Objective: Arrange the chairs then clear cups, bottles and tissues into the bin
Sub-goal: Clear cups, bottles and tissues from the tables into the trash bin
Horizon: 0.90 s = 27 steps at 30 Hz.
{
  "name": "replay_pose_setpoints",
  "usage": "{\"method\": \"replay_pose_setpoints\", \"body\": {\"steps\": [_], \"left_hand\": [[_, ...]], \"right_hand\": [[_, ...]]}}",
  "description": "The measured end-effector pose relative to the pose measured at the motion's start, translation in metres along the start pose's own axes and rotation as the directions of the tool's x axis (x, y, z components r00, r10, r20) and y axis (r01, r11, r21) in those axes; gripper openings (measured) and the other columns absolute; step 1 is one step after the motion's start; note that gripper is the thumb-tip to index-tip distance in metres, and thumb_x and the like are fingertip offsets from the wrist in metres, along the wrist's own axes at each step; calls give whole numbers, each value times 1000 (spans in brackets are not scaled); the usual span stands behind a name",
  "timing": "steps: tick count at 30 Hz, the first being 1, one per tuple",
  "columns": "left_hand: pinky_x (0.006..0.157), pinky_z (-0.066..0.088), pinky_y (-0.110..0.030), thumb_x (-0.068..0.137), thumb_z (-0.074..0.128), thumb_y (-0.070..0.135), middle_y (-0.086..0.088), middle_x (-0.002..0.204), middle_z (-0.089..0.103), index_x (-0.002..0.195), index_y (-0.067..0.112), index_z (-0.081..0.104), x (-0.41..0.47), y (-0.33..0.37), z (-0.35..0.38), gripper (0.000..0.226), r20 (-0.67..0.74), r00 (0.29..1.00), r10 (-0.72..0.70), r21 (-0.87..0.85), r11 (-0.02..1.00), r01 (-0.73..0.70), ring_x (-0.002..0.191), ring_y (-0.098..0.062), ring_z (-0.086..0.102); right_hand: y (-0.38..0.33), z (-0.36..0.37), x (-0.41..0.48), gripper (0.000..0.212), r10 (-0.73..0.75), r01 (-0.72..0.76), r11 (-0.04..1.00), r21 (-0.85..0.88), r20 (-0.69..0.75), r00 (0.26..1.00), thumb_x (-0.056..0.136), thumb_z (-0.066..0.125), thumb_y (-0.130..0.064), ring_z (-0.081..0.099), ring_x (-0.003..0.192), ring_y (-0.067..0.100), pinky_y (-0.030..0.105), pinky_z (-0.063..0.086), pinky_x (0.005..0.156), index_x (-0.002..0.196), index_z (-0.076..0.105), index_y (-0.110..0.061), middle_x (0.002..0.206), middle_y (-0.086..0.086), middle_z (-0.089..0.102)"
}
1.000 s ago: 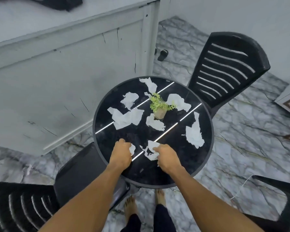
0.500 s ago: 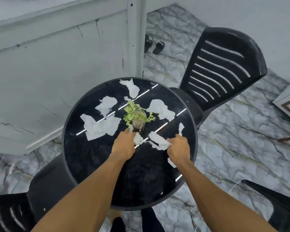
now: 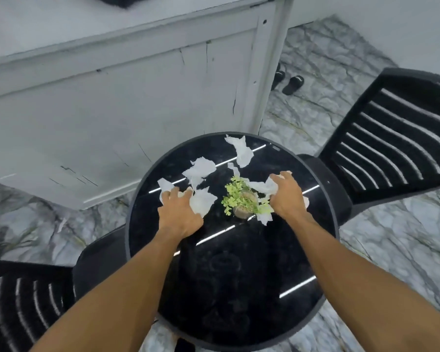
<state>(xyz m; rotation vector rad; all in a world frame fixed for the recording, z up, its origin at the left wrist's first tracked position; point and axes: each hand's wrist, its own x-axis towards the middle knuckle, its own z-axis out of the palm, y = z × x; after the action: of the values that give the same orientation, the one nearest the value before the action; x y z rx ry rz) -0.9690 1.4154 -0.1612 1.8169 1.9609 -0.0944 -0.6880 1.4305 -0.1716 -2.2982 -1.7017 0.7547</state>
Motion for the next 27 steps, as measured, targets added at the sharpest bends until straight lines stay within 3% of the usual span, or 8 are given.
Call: {"method": "replay_pose_setpoints", "body": {"steps": [2,4,7,10,18,21,25,27], "left_hand": [[103,40,-56,77,62,56,-6,154,19,145,32,38,4,1,9,75,43,996,-72,-53,996,74,140,-32,16],[100,43,-54,84,58,59,-8,150,26,144,30,41,8,3,17,69,34,995,-95,-25,995,96,134,-32,25],[84,52,-41,91,58,34,-5,120,51,128,20,57,12,7,18,39,-50,998,-40,68,997,43,115,-28,43],[77,53,-37,85,55,2,-6,104,59,108,8,68,11,12,15,27,-95,995,-38,-69,997,32,103,-26,52],[79,53,-36,80,50,-6,-8,100,65,108,3,69,-4,-1,-7,35,-156,984,-87,-181,982,59,91,-27,62],[78,51,-34,80,52,-6,-9,103,66,111,7,70,-14,-8,-22,39,-172,981,-88,-191,980,54,92,-28,62],[83,50,-34,80,53,-6,-11,110,68,115,8,70,-31,-20,-44,41,-226,969,-96,-248,968,38,98,-29,63],[87,50,-36,79,53,-5,-11,111,68,114,7,70,-42,-27,-57,41,-256,963,-90,-265,964,19,101,-30,62]], "right_hand": [[4,7,13,60,-35,48,992,-117,109,993,85,62,0,40,135,33,34,40,103,140,51,-21,152,9,37],[4,11,20,44,-126,146,979,-144,138,982,81,64,0,53,115,35,37,49,91,122,64,-17,126,8,57],[-1,12,28,24,-133,141,988,-70,105,985,75,57,7,62,93,34,37,50,76,90,72,-3,95,13,66],[-8,9,32,22,-79,84,996,-38,118,990,67,53,12,61,69,36,37,50,58,76,71,4,79,24,67],[-14,-17,21,37,-32,32,999,6,38,999,71,48,11,65,81,31,39,58,67,85,75,-8,85,9,71],[-23,-39,13,35,7,-7,1000,2,-7,1000,76,51,12,65,90,33,40,58,78,94,74,-5,97,13,71],[-44,-73,-4,35,22,-17,999,36,-121,992,74,50,10,64,77,28,32,55,69,93,75,-6,92,14,72],[-63,-90,-15,33,2,15,996,83,-196,981,75,50,10,67,81,32,36,58,74,94,74,-1,98,18,72]]}}
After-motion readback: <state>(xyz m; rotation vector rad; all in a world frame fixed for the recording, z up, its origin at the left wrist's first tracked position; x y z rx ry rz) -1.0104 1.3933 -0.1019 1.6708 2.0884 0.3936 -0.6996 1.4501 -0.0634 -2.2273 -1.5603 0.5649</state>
